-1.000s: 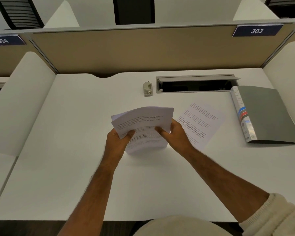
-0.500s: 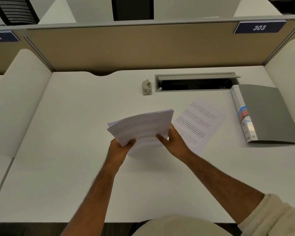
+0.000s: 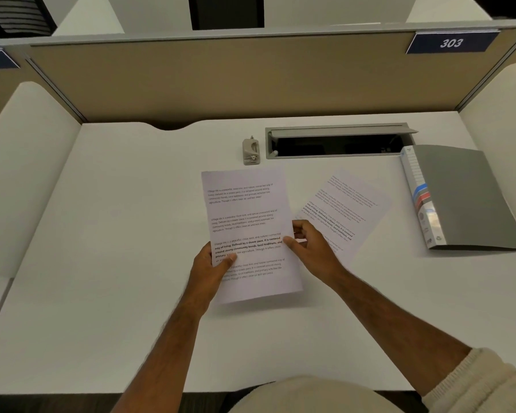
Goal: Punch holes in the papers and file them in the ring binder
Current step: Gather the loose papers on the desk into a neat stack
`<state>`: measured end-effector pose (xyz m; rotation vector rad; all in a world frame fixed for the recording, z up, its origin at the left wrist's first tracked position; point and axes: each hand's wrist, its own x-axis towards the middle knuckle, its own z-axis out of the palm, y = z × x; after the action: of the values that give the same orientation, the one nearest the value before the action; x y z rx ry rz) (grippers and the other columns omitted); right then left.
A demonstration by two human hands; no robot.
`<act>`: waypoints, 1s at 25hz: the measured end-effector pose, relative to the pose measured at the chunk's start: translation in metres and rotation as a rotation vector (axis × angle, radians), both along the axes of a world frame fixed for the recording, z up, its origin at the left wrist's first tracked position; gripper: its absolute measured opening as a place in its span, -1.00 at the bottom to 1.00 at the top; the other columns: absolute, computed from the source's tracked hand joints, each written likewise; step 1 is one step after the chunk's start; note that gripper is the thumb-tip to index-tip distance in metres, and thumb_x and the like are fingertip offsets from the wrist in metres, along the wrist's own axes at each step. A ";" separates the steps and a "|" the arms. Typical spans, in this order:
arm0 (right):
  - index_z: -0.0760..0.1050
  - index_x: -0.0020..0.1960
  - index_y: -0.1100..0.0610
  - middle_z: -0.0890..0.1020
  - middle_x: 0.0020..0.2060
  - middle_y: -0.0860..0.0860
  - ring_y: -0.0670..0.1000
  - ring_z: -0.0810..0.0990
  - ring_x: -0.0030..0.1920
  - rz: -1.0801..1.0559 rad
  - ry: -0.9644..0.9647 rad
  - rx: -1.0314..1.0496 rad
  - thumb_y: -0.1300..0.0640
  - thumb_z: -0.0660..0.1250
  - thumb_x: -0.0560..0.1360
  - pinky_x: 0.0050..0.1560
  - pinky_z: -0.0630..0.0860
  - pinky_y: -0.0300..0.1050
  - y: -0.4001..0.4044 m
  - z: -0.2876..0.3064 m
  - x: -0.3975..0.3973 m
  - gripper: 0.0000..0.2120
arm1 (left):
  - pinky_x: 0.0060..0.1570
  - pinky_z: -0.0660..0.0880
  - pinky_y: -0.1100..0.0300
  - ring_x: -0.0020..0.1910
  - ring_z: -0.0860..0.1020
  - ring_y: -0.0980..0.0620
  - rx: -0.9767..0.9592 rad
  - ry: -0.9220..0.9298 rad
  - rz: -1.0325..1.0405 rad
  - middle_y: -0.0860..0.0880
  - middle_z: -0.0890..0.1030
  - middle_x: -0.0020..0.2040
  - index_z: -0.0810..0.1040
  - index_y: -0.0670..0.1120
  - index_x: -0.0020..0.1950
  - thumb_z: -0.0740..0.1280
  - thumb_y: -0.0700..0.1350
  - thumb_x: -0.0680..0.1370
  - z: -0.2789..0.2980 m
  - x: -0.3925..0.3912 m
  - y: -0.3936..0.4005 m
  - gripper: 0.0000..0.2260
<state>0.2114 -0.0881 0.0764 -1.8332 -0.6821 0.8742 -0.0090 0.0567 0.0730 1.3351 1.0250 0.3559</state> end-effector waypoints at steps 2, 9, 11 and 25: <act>0.46 0.28 0.00 0.56 0.22 -0.12 -0.11 0.56 0.20 0.014 -0.070 -0.092 -0.02 0.37 0.58 0.20 0.59 -0.06 -0.016 -0.013 0.010 -0.69 | 0.09 0.67 0.03 0.13 0.70 0.02 -0.006 0.005 0.010 0.06 0.70 0.20 0.55 0.01 0.35 0.47 -0.11 0.58 -0.006 -0.002 -0.006 -0.65; 0.14 0.60 0.14 0.15 0.60 0.03 0.04 0.12 0.59 0.312 -0.567 -0.457 -0.09 0.24 0.63 0.58 0.10 -0.01 -0.064 -0.054 0.032 -0.36 | 0.11 0.66 0.03 0.12 0.69 0.03 -0.007 0.081 0.055 0.06 0.69 0.20 0.54 0.00 0.35 0.47 -0.11 0.57 -0.024 -0.012 -0.012 -0.64; 0.05 0.62 0.12 0.03 0.62 0.01 -0.01 0.01 0.61 0.389 -0.619 -0.488 -0.11 0.19 0.64 0.59 -0.04 -0.05 -0.071 -0.062 0.032 -0.34 | 0.12 0.65 0.05 0.13 0.68 0.04 -0.005 0.094 0.059 0.06 0.68 0.20 0.53 -0.01 0.37 0.47 -0.12 0.57 -0.026 -0.015 -0.013 -0.63; 0.41 0.42 0.06 0.50 0.28 0.02 0.11 0.46 0.30 0.207 -0.832 -0.463 -0.17 0.31 0.55 0.35 0.27 0.12 -0.080 -0.054 0.046 -0.48 | -0.06 0.63 0.25 0.10 0.67 0.06 0.023 0.143 0.058 0.00 0.67 0.22 0.51 -0.06 0.40 0.45 -0.17 0.58 -0.035 -0.024 -0.008 -0.61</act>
<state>0.2578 -0.1680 0.0221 -2.6041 -1.2746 0.3707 -0.0328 0.0488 0.0380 1.3689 1.1836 0.3196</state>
